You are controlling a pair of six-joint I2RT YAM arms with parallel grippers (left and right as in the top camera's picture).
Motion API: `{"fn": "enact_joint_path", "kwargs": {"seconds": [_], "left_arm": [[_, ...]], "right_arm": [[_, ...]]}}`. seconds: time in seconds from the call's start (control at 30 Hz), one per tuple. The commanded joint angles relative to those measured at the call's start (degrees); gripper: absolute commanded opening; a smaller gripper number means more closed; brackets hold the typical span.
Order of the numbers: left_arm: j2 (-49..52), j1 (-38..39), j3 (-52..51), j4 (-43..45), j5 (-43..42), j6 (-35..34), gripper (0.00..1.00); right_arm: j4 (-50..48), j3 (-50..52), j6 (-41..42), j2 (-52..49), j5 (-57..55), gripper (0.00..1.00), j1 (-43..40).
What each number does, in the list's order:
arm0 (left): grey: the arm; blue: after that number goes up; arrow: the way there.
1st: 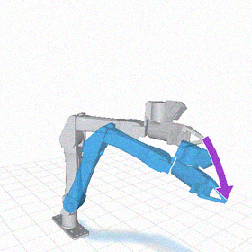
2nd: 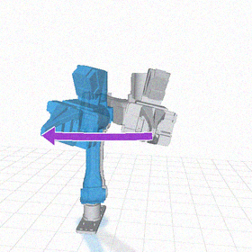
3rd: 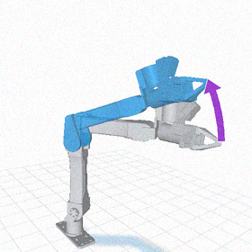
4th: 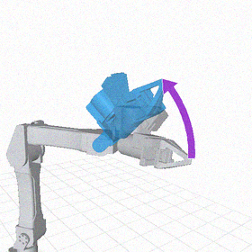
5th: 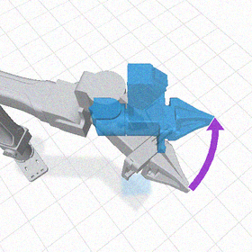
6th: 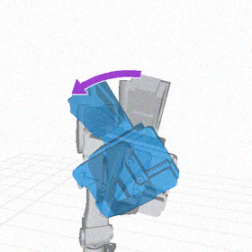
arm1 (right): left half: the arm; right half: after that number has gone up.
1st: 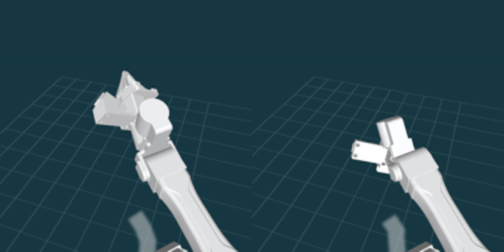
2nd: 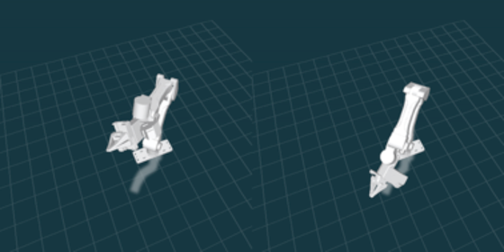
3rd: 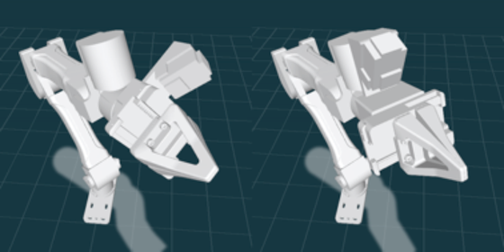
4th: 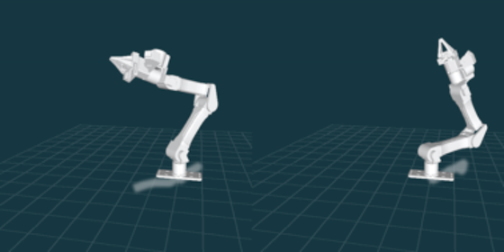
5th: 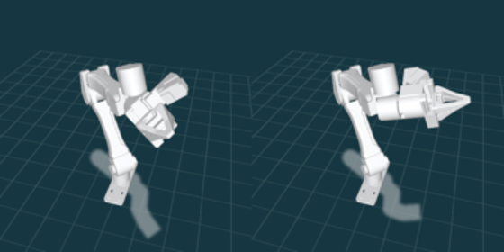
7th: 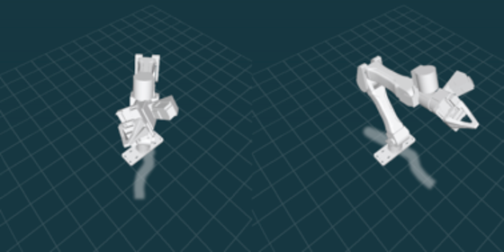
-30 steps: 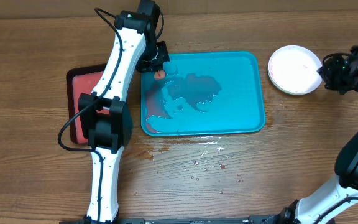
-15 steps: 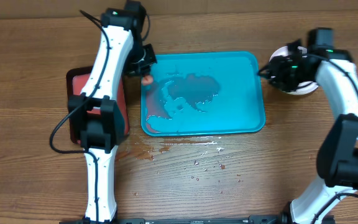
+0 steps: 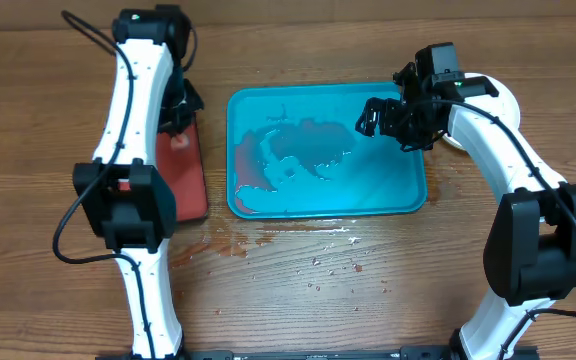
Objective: Clean dirty plates on tray and stack at the side
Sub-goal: 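Drop the sponge into the pink water tray with left gripper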
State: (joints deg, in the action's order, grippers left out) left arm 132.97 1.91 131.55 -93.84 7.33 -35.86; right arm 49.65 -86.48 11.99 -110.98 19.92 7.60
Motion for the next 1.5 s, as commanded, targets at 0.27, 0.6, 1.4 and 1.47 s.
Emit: {"fn": "enact_joint_path", "kwargs": {"seconds": [0.27,0.6,1.4,1.47], "left_arm": [[-1.03,-5.40,-12.94,8.87,-4.63,8.17,0.07],[-1.03,-6.84,-15.08,11.87,-3.98,8.02,0.55],[-28.20,1.95,-14.12,4.83,-9.94,9.92,1.00],[-31.39,3.19,-16.06,4.37,-7.80,8.72,1.00]], "right_arm": [[-1.49,-0.96,-0.02,-0.04,-1.03,1.00,0.00],[-1.25,-0.98,-0.04,-0.04,-0.42,1.00,0.02],[28.79,-0.92,-3.80,27.06,-6.45,1.00,0.17],[31.65,-0.83,-5.49,30.01,-6.56,1.00,0.17]]}}
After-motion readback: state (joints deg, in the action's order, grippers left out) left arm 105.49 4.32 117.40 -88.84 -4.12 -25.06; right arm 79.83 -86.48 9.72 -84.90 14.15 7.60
